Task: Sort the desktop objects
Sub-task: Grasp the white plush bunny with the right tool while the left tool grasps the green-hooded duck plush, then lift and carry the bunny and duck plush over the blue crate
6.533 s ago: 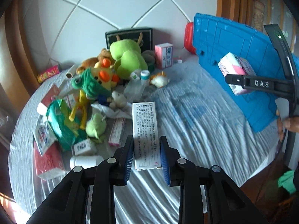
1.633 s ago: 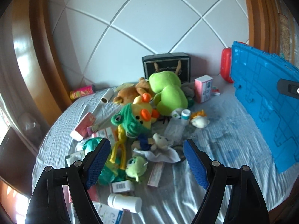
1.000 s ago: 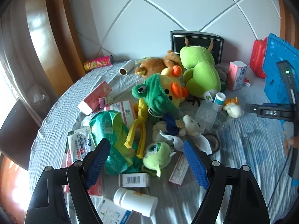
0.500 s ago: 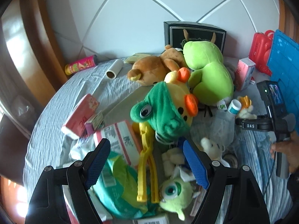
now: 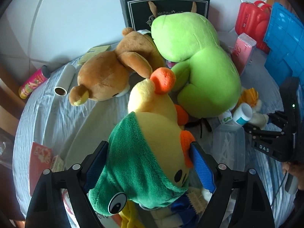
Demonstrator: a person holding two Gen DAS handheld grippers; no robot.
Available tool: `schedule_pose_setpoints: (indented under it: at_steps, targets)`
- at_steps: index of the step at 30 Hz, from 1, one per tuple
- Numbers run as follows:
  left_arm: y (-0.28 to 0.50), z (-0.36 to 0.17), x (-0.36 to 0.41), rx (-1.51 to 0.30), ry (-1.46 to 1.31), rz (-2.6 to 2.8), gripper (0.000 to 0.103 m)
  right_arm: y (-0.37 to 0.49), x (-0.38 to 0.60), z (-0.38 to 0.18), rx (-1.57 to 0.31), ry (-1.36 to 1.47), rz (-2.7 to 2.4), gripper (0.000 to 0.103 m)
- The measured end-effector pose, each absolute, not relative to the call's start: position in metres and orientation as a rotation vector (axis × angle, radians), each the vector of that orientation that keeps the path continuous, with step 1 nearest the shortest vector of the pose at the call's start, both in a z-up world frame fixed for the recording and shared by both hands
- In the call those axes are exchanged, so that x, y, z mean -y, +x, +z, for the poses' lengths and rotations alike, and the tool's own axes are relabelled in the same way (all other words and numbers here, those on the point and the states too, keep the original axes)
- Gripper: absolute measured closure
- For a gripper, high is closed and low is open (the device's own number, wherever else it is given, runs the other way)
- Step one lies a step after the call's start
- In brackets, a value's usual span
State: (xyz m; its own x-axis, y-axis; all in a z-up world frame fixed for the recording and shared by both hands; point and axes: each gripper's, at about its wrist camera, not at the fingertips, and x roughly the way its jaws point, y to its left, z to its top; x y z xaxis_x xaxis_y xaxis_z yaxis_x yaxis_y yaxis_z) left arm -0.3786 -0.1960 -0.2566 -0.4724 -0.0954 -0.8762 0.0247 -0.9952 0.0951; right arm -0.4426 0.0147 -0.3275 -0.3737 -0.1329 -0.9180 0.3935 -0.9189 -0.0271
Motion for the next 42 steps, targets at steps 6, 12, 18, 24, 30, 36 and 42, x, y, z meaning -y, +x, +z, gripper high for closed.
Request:
schedule_pose_setpoints:
  at_steps: [6, 12, 18, 24, 30, 36, 42]
  targets:
    - [-0.35, -0.248, 0.18, 0.132, 1.516, -2.664, 0.05, -0.431, -0.031, -0.323, -0.272, 1.532, -2.357, 0.061]
    - [-0.324, -0.229, 0.179, 0.082, 1.428, -2.659, 0.058, -0.407, -0.046, -0.296, -0.224, 1.436, -2.385, 0.062]
    - [-0.299, -0.201, 0.174, 0.044, 1.352, -2.725, 0.058, -0.386, -0.049, -0.262, -0.145, 1.35, -2.415, 0.062]
    - [-0.28, -0.164, 0.167, 0.044, 1.262, -2.784, 0.058, -0.359, -0.05, -0.219, -0.09, 1.24, -2.441, 0.062]
    - [-0.259, -0.122, 0.158, 0.054, 1.176, -2.843, 0.058, -0.322, -0.055, -0.172, -0.029, 1.13, -2.47, 0.062]
    - [-0.243, -0.083, 0.143, 0.102, 1.107, -2.917, 0.058, -0.286, -0.06, -0.126, 0.012, 1.033, -2.514, 0.062]
    - [-0.228, -0.051, 0.112, 0.141, 1.044, -3.032, 0.058, -0.254, -0.076, -0.091, 0.036, 0.944, -2.58, 0.062]
